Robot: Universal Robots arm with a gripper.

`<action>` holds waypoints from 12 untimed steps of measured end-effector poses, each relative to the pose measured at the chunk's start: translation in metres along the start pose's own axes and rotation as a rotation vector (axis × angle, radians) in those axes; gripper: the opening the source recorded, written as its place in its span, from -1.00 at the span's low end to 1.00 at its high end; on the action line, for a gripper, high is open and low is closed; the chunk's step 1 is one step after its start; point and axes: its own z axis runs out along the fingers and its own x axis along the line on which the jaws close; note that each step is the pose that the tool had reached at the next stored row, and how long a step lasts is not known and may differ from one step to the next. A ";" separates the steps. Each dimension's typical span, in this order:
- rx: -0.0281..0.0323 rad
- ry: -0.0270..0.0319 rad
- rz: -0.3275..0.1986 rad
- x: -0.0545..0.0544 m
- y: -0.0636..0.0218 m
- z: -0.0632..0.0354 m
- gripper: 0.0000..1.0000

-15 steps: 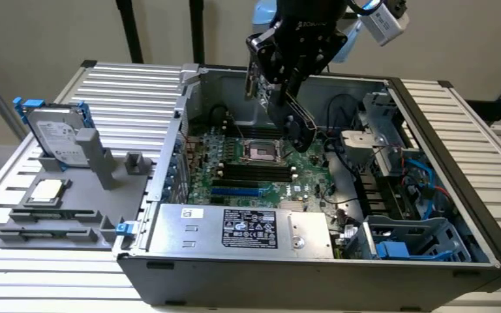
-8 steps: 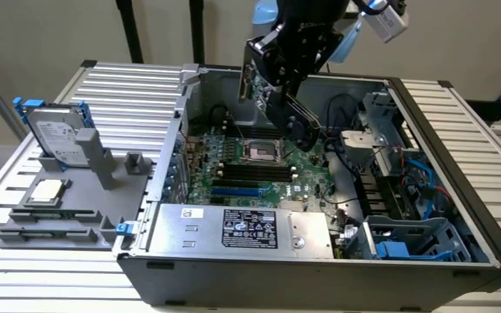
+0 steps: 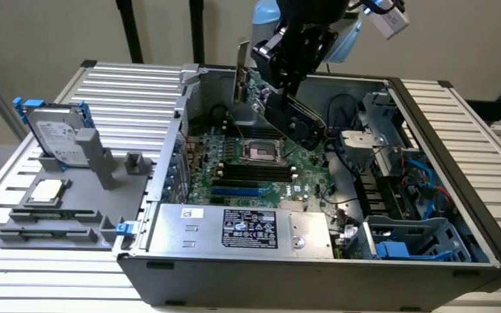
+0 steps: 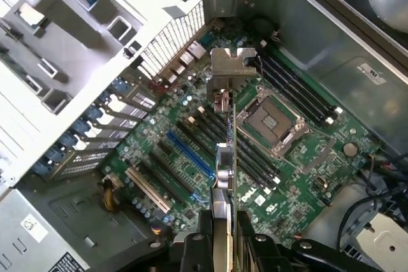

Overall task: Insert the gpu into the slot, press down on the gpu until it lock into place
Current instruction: 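Insert the gpu into the slot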

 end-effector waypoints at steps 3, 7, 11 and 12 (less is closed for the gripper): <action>0.0037 0.0025 -0.055 0.000 0.0000 0.0003 -0.48; 0.0094 0.0037 -0.127 0.000 0.0000 0.0007 -0.48; 0.0153 0.0045 -0.200 0.000 -0.0001 0.0012 -0.48; 0.0166 0.0047 -0.218 0.000 -0.0001 0.0013 -0.48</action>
